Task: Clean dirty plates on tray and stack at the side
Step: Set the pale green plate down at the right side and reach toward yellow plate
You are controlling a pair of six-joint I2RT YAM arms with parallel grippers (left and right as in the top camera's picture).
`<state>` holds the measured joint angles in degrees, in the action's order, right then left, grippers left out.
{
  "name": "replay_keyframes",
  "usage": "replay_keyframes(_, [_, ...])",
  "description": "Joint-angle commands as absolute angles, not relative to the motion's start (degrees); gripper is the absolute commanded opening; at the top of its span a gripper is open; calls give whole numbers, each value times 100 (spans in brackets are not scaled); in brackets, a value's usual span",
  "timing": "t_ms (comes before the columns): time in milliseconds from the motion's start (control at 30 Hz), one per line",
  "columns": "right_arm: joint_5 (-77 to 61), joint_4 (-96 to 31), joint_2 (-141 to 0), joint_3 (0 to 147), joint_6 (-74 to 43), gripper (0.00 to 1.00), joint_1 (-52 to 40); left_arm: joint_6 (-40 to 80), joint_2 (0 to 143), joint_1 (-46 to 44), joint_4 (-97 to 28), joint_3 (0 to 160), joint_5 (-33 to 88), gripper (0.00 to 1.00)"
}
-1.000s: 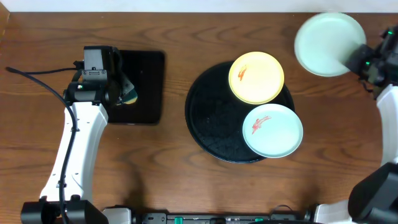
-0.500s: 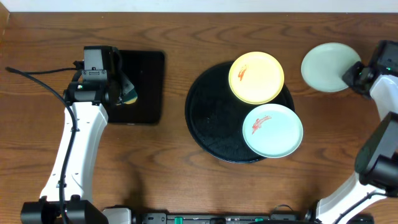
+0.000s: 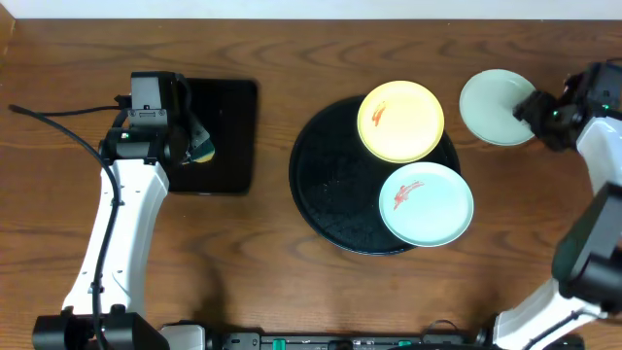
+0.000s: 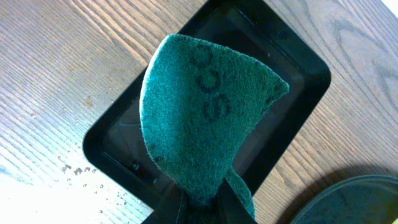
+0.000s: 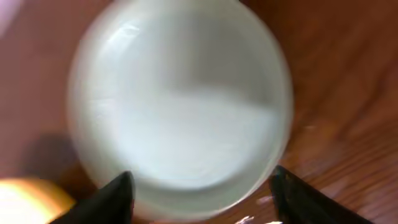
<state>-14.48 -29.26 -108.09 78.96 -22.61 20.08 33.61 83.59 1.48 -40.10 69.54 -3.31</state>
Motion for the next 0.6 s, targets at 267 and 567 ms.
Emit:
replay_keyframes(267, [-1562,-3494,-9786,7913,-2244,99,694,3306,8392,169,-4007,6884,-360,8])
replay_keyframes(567, [191,-3763,-10525,7710,-3754,87,-202,3304,8392,169,-4029,6884,-353,8])
